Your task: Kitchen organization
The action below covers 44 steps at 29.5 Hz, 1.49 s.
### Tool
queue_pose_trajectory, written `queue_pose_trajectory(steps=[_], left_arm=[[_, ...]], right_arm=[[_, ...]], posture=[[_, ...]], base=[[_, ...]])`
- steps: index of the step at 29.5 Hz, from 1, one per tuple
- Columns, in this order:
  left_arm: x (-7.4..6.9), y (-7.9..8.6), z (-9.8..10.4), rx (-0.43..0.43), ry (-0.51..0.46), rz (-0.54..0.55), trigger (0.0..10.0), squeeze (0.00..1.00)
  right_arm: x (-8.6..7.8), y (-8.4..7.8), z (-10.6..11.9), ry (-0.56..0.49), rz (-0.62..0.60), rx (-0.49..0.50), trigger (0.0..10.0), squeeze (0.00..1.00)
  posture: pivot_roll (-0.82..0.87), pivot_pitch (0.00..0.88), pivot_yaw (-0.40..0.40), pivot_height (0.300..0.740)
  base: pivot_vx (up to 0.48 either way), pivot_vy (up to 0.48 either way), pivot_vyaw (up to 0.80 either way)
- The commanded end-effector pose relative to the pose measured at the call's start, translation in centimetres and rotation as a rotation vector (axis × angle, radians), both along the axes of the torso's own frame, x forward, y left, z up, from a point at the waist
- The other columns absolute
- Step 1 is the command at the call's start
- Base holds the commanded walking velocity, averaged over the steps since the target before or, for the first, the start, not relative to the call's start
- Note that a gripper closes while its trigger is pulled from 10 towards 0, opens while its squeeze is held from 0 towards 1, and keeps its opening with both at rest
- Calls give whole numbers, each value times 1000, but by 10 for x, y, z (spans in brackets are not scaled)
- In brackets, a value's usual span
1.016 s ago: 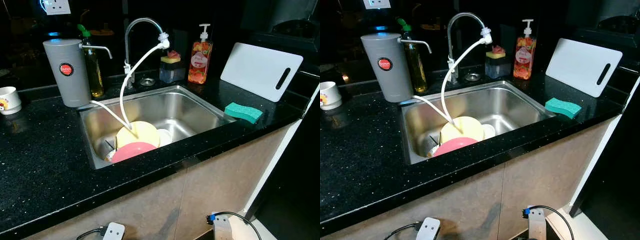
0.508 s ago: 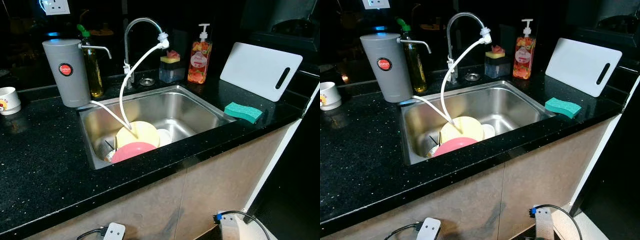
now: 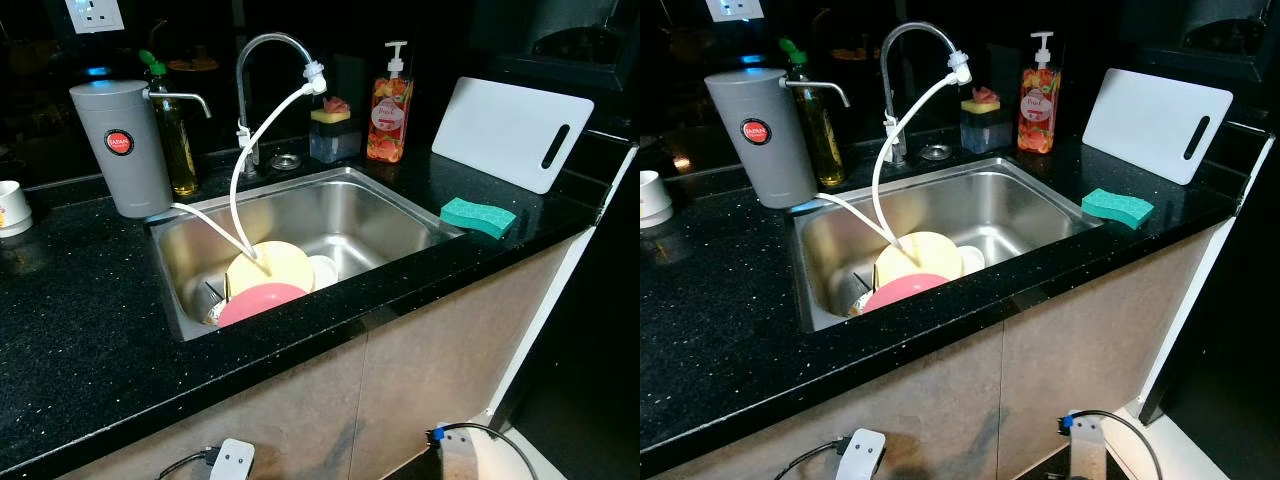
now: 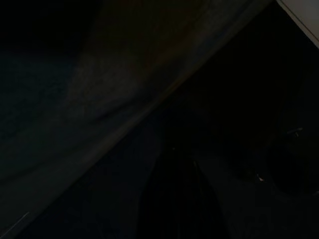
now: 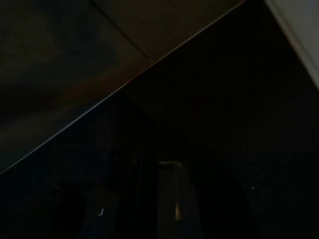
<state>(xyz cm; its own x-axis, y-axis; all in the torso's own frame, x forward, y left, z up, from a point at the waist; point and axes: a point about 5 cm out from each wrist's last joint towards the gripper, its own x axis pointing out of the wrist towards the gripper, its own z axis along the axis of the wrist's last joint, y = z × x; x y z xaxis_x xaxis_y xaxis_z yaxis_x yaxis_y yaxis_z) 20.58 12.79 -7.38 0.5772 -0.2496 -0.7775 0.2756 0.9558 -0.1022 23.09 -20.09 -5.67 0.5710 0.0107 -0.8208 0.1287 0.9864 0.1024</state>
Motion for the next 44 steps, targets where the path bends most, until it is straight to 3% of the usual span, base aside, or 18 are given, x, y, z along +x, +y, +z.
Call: queue_pose_trajectory(steps=[1, 10, 23, 34, 36, 37, 38, 40, 44], left_arm=[[17, 1, 10, 13, -59, -2, 10000, 0], [18, 22, 12, 33, -76, 61, 10000, 0], [20, 37, 13, 67, -77, 91, 10000, 0], [12, 29, 8, 80, -44, 52, 10000, 0], [13, 25, 9, 54, -56, 37, 10000, 0], [13, 15, 11, -30, -81, -10, 10000, 0], [13, 15, 11, -30, -81, -10, 10000, 0], [9, 1, 13, -139, -95, -141, 10000, 0], [5, 0, 11, -115, -89, -205, 10000, 0]], right_arm=[[2, 1, 1, -3, 4, -1, 10000, 0], [-4, 13, -4, 12, 32, 6, 10000, 0], [-11, 21, -10, 39, 68, 10, 10000, 0], [-10, 20, -9, 35, 62, 21, 10000, 0], [-11, 19, -9, 40, 66, 11, 10000, 0], [-12, 20, -10, 47, 86, 14, 10000, 0], [-12, 20, -10, 47, 86, 14, 10000, 0], [-13, 23, -11, 54, 144, 0, 10000, 0], [-14, 24, -12, 56, 147, -1, 10000, 0]], posture=[[-91, 1, 38, 740], [-55, 0, -6, 740], [-13, 10, 9, 740], [-12, 38, 12, 740], [-12, 44, 9, 740], [-21, 55, -6, 740], [-21, 55, -6, 740], [-20, 68, -4, 740], [-32, 75, -3, 740]], base=[[0, 0, 0], [0, 0, 0], [0, 0, 0], [0, 0, 0], [0, 0, 0], [0, 0, 0], [0, 0, 0], [0, 0, 0], [0, 0, 0]])
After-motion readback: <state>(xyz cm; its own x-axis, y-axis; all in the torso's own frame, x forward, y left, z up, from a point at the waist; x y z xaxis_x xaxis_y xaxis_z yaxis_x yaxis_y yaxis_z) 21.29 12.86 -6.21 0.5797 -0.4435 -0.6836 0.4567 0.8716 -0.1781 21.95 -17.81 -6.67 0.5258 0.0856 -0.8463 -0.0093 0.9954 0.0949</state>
